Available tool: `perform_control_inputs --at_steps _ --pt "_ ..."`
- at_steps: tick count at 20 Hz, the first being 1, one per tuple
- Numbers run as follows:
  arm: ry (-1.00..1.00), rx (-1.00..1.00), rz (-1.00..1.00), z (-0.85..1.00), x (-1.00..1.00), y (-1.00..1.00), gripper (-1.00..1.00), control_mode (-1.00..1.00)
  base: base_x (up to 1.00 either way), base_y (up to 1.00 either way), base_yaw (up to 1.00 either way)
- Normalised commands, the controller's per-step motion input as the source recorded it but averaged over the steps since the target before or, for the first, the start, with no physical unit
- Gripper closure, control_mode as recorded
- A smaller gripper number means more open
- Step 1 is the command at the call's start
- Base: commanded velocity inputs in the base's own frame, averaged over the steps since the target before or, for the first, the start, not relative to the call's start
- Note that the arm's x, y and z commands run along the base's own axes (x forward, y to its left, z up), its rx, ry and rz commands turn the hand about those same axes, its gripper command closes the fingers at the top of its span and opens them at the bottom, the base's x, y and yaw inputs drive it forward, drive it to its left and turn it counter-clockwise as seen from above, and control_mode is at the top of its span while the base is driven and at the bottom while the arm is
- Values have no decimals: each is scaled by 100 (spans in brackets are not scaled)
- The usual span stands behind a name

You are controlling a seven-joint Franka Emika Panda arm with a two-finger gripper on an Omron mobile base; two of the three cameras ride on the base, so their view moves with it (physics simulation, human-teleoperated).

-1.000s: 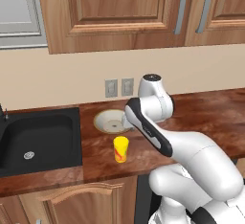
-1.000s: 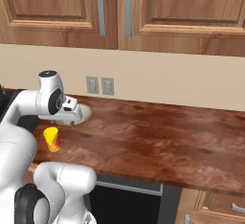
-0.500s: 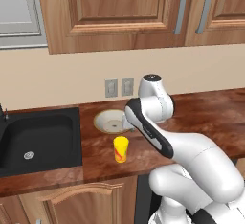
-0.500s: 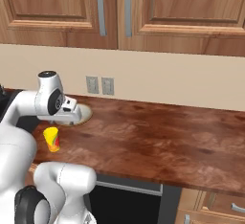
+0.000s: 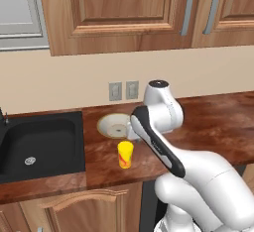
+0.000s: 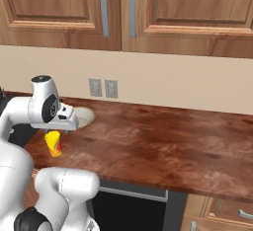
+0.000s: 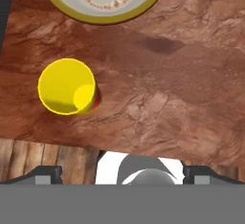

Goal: Place the bowl in the left basin and the cup in the right basin of the sink.

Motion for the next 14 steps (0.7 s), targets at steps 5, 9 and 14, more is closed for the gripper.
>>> perform_control_inputs --at_steps 5,9,14 --pt "0 2 0 0 -11 2 -100 -100 0 0 0" --pt "0 4 0 0 0 0 -100 -100 0 0 0" --pt "0 5 0 0 4 0 -100 -100 0 0 0"
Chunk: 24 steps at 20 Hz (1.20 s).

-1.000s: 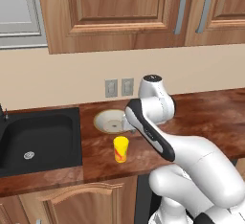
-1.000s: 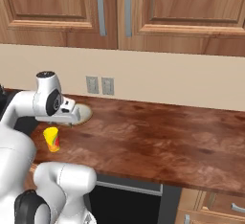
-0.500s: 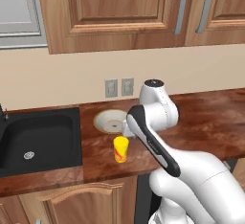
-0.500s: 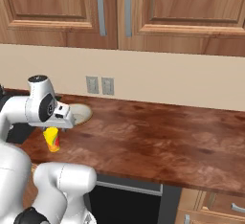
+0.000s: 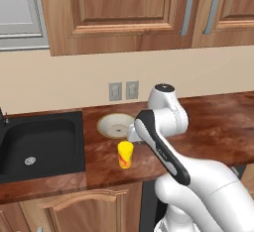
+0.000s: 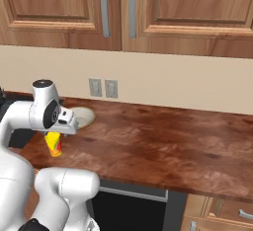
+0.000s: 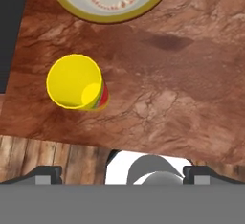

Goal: Place the bowl in the left basin and the cup in the right basin of the sink.

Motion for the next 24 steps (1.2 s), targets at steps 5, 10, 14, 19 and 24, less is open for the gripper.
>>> perform_control_inputs --at_steps 5,10,14,19,24 --pt "1 4 0 -2 0 0 -100 -100 0 0 0" --pt "2 0 0 -16 0 0 -100 -100 0 0 0" --pt "1 0 0 -4 0 0 -100 -100 0 0 0" --pt "0 0 0 0 7 0 -100 -100 0 0 0" --pt "0 0 0 0 12 3 -100 -100 0 0 0"
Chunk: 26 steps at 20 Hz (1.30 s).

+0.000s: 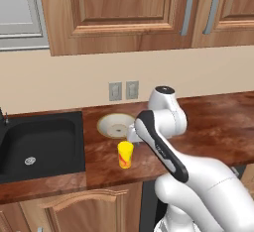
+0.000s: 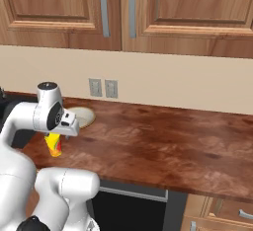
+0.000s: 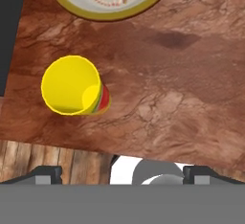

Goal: Place the bowl in the left basin and the cup in the right basin of the sink.

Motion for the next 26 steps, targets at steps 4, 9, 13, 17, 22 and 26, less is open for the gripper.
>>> perform_control_inputs --at_steps 4,9,13,17,22,26 --pt "0 0 0 0 5 5 -100 -100 0 0 0" --pt "0 0 0 -2 2 12 -100 -100 0 0 0" --pt "0 0 0 -9 2 8 -100 -100 0 0 0" --pt "0 0 0 -9 15 3 -100 -100 0 0 0" --pt "0 0 0 -2 8 0 -100 -100 0 0 0" --pt "0 0 0 -4 8 0 -100 -100 0 0 0"
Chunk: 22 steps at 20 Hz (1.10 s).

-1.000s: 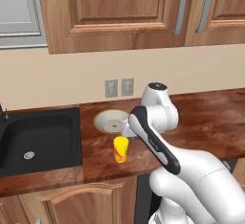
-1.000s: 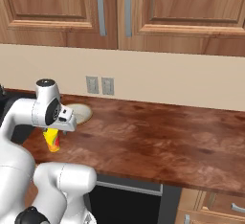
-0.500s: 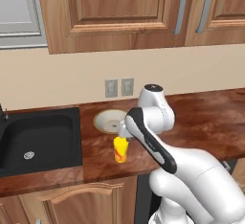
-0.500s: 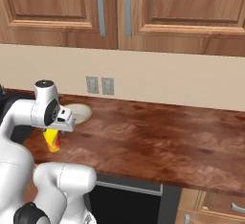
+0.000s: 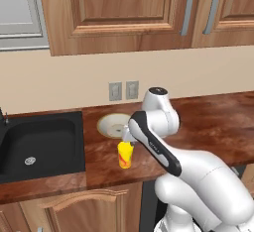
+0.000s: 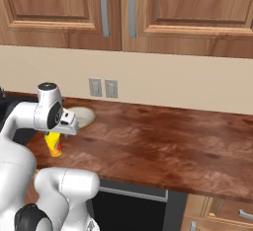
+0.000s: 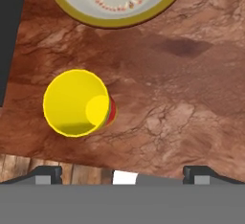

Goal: Place the bowl in the left basin and the cup in the right basin of the sink.

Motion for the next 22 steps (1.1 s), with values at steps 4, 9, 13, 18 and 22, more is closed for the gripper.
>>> perform_control_inputs --at_steps 4,9,13,18,22 --pt "0 0 0 -13 0 1 -100 -100 0 0 0" --pt "0 0 0 -16 3 1 -100 -100 0 0 0" --pt "0 0 0 -15 8 2 -100 -100 0 0 0" --pt "0 0 0 -3 4 0 -100 -100 0 0 0" --pt "0 0 0 0 3 0 -100 -100 0 0 0"
